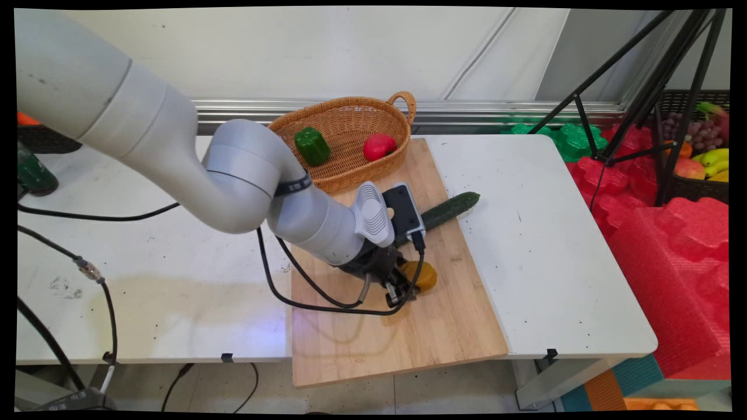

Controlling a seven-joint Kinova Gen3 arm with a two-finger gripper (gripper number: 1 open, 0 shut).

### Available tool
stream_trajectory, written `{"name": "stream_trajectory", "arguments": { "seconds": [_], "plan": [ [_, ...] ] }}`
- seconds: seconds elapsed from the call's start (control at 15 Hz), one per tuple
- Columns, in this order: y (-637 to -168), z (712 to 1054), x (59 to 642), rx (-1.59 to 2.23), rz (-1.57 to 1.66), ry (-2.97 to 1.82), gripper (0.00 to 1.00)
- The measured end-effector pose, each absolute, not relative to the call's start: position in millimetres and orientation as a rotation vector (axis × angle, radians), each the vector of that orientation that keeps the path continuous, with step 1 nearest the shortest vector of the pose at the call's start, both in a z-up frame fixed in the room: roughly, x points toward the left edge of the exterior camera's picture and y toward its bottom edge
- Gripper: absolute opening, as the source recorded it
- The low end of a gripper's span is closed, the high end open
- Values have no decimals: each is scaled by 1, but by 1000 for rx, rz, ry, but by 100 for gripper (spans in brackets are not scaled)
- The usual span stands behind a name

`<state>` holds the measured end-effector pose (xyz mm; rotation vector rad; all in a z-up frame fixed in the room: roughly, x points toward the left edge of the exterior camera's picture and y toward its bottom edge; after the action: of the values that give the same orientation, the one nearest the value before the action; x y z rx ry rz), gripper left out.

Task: Place the picked object in the vegetable basket

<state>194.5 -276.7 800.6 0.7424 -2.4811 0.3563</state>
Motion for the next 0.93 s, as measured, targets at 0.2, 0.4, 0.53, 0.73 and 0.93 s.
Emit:
{"name": "stream_trajectory", "arguments": {
  "seconds": [0.2,0.4,0.53,0.73,0.93],
  "plan": [
    [-272,814,199,716,391,-2478,0],
    [-267,834,202,687,431,-2462,0],
    [-265,850,204,670,456,-2442,0],
    [-266,887,217,662,494,-2366,0],
    [-272,917,235,683,519,-2284,0]
  ]
}}
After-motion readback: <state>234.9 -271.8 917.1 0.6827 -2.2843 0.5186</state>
